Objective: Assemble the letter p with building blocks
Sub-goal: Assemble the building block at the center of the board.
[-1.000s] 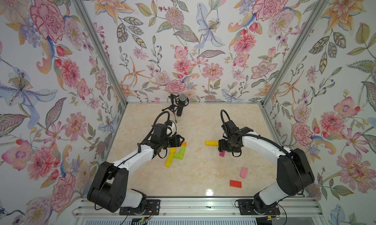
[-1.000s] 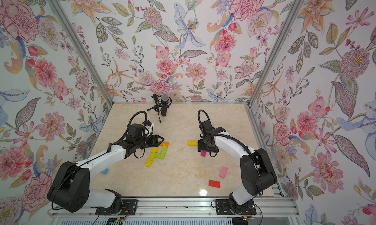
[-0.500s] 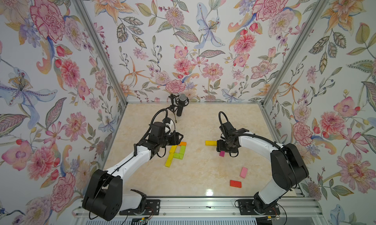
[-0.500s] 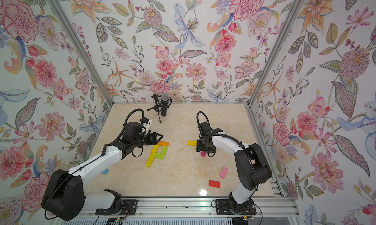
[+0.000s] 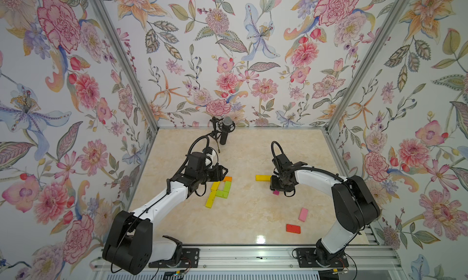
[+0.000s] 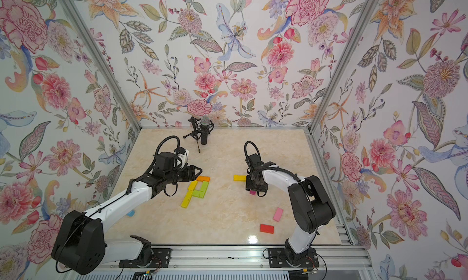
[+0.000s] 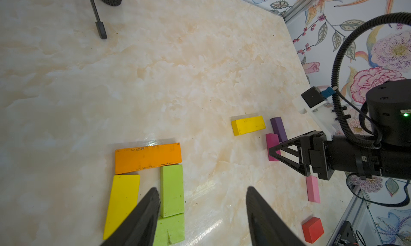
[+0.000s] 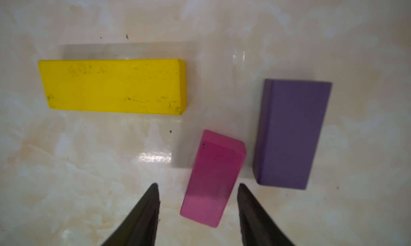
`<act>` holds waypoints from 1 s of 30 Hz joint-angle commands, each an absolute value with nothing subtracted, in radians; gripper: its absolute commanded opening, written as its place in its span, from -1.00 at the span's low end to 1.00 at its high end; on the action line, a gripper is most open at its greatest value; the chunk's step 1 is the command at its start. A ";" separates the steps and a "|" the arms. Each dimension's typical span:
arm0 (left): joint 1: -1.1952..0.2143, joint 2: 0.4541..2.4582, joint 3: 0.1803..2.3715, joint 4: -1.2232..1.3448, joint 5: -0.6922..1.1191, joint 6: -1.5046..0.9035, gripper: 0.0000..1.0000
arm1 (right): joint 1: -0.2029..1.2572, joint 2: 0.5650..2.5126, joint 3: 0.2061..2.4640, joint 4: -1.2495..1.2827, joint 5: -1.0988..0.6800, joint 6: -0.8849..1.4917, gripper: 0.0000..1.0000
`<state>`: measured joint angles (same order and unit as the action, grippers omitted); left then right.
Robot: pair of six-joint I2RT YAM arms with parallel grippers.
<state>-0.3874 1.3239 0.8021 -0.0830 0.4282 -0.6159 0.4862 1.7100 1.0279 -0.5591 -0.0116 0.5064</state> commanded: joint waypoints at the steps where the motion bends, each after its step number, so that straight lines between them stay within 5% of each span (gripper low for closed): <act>1: -0.395 1.316 0.815 -0.105 0.401 -0.588 0.28 | 0.497 1.731 1.011 -0.547 -0.023 0.525 0.09; 6: -0.391 1.324 0.821 -0.105 0.398 -0.586 0.28 | 0.497 1.746 1.009 -0.542 -0.026 0.522 0.06; 17: -0.387 1.315 0.799 -0.104 0.391 -0.584 0.28 | 0.497 1.748 0.986 -0.532 -0.011 0.522 -0.40; 24: -0.381 1.300 0.781 -0.100 0.384 -0.591 0.28 | 0.505 1.721 0.956 -0.529 -0.009 0.518 -0.93; 30: -0.374 1.293 0.784 -0.105 0.362 -0.592 0.28 | 0.536 1.668 0.957 -0.528 0.010 0.530 -1.00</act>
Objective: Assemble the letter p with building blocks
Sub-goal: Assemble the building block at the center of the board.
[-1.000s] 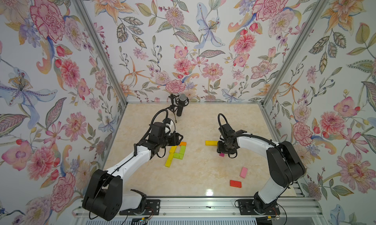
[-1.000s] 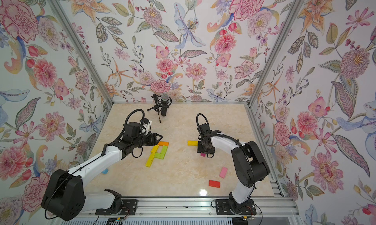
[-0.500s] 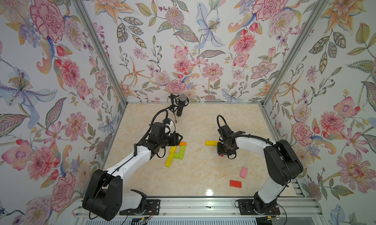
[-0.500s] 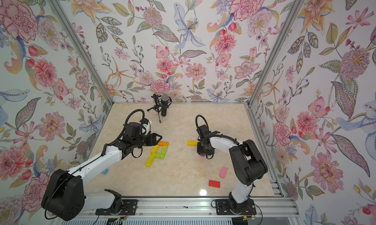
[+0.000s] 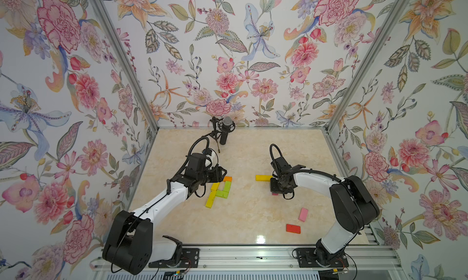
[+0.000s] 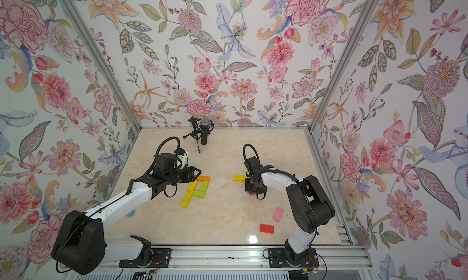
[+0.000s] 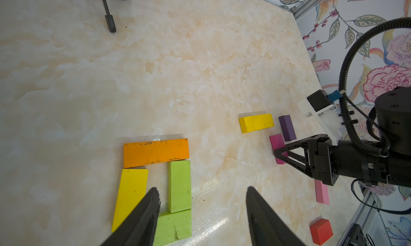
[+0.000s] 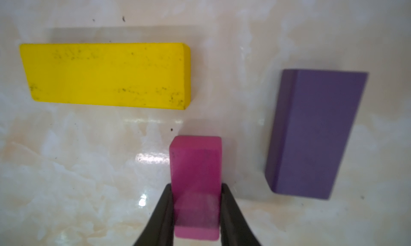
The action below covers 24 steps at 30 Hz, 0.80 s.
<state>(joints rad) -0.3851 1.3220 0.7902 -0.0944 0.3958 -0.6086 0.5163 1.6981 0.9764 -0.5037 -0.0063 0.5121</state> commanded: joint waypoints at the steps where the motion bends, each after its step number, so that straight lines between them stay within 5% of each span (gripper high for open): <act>1: -0.372 1.290 0.784 -0.104 0.360 -0.592 0.29 | 0.543 1.657 0.959 -0.528 0.012 0.535 -1.00; 11: -0.367 1.316 0.828 -0.121 0.373 -0.572 0.28 | 0.605 1.662 1.031 -0.529 -0.002 0.563 -1.00; 24: -0.443 1.408 0.813 0.031 0.617 -0.620 0.26 | 0.640 1.813 1.186 -0.528 -0.024 0.559 -0.97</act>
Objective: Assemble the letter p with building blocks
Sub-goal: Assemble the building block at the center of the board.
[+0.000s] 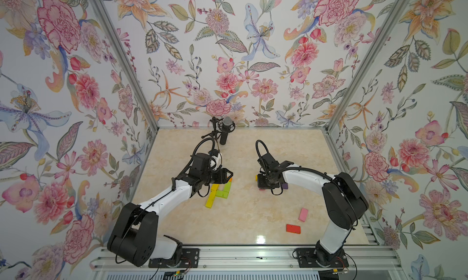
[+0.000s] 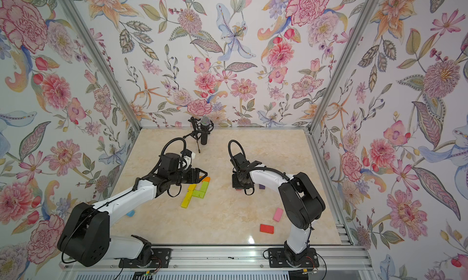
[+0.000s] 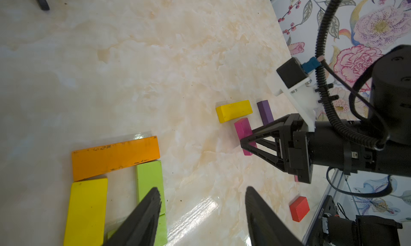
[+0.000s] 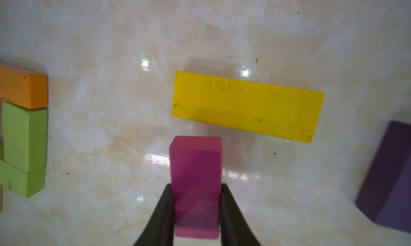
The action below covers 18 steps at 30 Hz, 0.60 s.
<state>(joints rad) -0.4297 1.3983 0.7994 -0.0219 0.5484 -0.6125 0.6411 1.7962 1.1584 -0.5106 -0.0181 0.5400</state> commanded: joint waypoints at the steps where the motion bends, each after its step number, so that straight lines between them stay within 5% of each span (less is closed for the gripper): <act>1: -0.441 1.410 0.806 0.062 0.646 -0.631 0.26 | 0.670 1.817 1.189 -0.527 -0.023 0.561 -0.97; 18: -0.426 1.388 0.766 0.079 0.684 -0.652 0.26 | 0.684 1.831 1.166 -0.527 -0.020 0.584 -0.93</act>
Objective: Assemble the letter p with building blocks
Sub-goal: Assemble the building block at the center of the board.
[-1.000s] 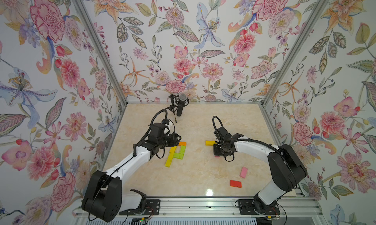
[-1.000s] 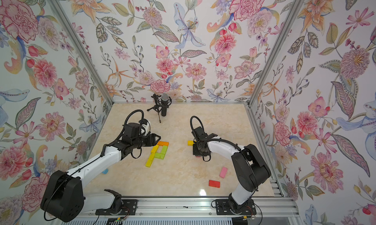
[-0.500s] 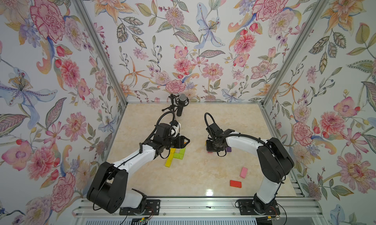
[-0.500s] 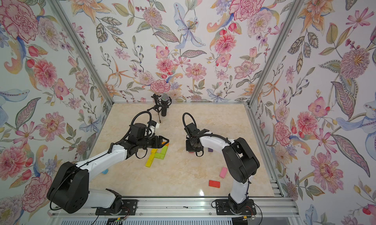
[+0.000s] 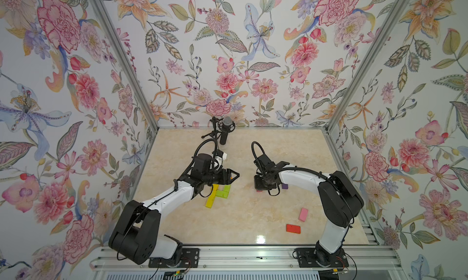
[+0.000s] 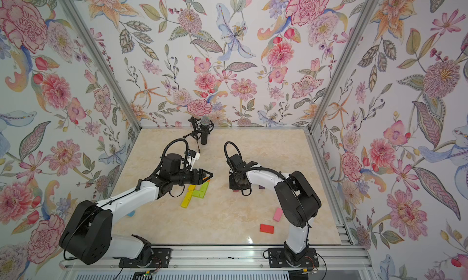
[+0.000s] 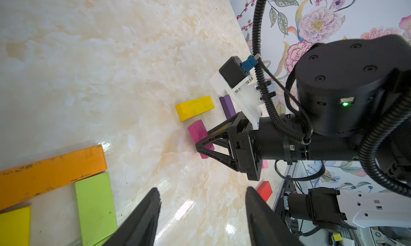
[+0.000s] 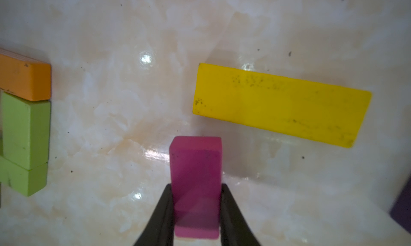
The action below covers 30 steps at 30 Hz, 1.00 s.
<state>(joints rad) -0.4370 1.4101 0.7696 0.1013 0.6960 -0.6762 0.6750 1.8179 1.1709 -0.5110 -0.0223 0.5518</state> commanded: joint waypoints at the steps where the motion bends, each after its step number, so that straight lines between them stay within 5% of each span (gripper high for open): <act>1: -0.417 1.379 0.764 0.074 0.681 -0.650 0.27 | 0.687 1.832 1.161 -0.526 -0.016 0.588 -0.93; 30: -0.285 1.306 0.736 0.000 0.719 -0.582 0.27 | 0.695 1.908 1.155 -0.506 0.021 0.679 -0.67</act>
<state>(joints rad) -0.2935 1.3205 0.7437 0.0170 0.7040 -0.6113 0.6907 1.8553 1.1599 -0.4953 0.0055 0.6525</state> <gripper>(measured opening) 0.636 0.281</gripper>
